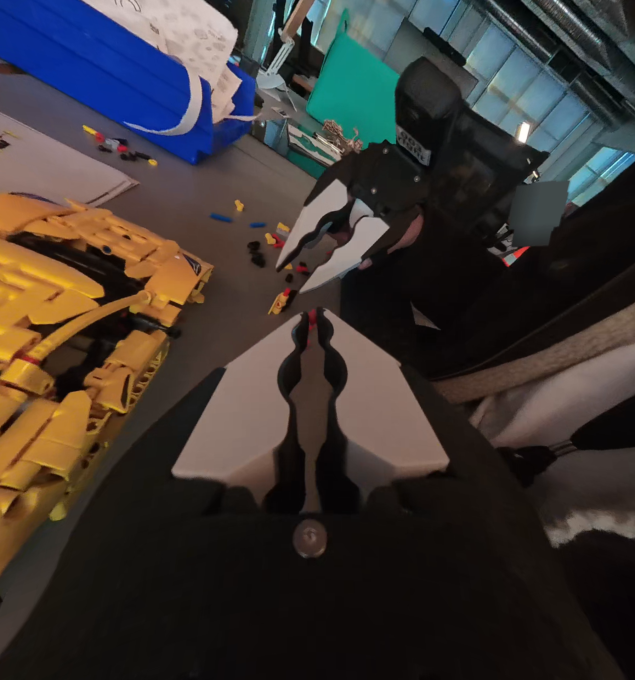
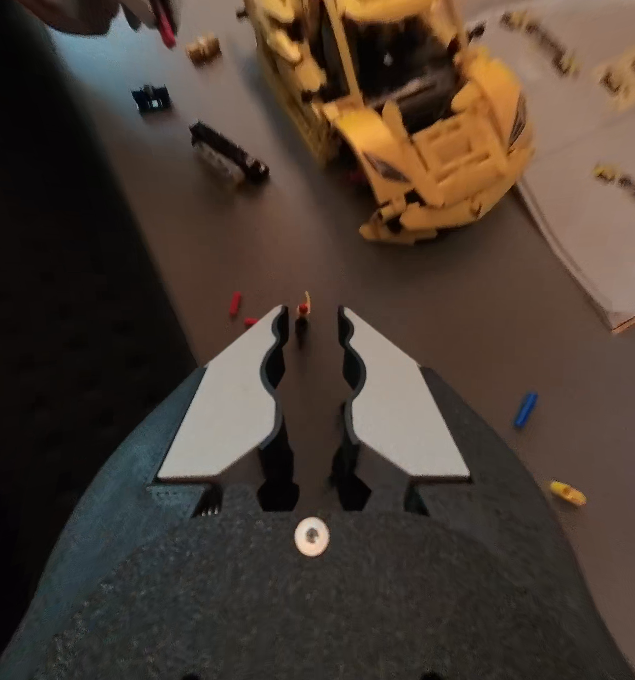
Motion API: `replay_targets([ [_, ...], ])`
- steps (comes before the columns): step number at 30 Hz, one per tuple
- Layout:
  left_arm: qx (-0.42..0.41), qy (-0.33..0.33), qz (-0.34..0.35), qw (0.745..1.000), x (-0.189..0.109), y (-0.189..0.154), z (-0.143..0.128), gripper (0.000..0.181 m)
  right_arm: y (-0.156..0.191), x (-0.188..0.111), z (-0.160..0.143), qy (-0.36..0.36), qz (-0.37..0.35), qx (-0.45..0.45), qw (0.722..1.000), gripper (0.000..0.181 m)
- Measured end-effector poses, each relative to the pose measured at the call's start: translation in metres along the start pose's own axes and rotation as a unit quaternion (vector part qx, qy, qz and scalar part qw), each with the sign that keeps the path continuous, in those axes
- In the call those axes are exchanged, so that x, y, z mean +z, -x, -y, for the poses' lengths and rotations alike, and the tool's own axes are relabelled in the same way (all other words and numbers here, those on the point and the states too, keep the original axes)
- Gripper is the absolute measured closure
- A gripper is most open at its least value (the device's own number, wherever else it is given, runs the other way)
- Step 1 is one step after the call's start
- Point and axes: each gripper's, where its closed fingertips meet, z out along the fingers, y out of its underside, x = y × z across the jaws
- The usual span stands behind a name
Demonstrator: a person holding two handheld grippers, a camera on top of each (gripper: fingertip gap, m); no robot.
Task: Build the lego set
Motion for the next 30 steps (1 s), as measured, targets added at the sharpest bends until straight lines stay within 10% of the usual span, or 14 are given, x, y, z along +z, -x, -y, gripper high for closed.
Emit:
replay_targets([
  [16,0.026,0.017,0.022,0.999,0.001,-0.003,-0.006,0.177,0.009,0.032,-0.011,0.195,0.052,-0.008,0.979,0.175],
  [20,0.017,-0.068,0.017,0.997,-0.016,-0.003,0.021,0.177,0.015,0.024,0.069,-0.045,0.110,0.061,0.991,0.175],
  [24,0.044,-0.175,-0.002,0.984,-0.041,-0.015,0.055,0.178,0.032,-0.015,0.160,-0.325,0.253,0.183,0.893,0.176],
  [30,0.087,-0.212,0.014,0.973,-0.051,-0.023,0.065,0.178,0.051,-0.016,0.189,-0.411,0.353,0.267,0.797,0.176],
])
